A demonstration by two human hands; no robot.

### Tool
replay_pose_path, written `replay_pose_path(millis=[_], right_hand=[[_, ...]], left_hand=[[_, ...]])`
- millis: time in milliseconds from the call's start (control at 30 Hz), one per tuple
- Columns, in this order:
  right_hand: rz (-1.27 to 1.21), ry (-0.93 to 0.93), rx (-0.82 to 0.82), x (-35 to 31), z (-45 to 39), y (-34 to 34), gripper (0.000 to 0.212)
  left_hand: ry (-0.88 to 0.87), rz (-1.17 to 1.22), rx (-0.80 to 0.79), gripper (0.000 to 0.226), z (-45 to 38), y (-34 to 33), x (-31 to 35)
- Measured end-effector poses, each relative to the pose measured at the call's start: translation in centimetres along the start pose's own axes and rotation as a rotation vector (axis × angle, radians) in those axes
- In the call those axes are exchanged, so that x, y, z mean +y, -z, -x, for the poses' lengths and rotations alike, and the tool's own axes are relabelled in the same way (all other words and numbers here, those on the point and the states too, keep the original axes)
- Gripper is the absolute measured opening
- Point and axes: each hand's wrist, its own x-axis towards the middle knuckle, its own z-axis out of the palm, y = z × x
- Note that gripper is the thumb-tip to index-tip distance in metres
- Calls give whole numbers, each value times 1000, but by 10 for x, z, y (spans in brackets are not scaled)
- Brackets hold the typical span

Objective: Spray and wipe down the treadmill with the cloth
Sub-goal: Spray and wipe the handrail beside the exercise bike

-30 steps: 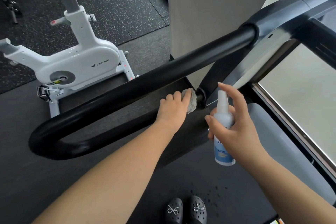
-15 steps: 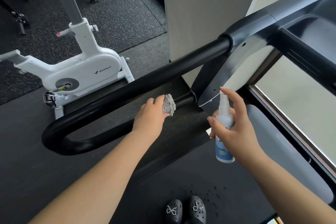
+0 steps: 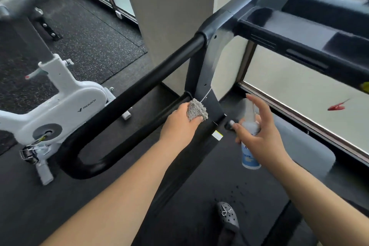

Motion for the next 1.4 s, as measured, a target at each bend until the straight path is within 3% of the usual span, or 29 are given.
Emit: replay_pose_path(millis=[500, 867, 1400], right_hand=[[8, -68, 298, 29, 173, 31, 67], [49, -100, 346, 47, 273, 49, 74], [116, -87, 424, 58, 398, -2, 72]], left_hand=[[-142, 59, -177, 38, 131, -44, 29], [-152, 22, -186, 33, 222, -66, 8], [-241, -6, -220, 34, 317, -45, -52]])
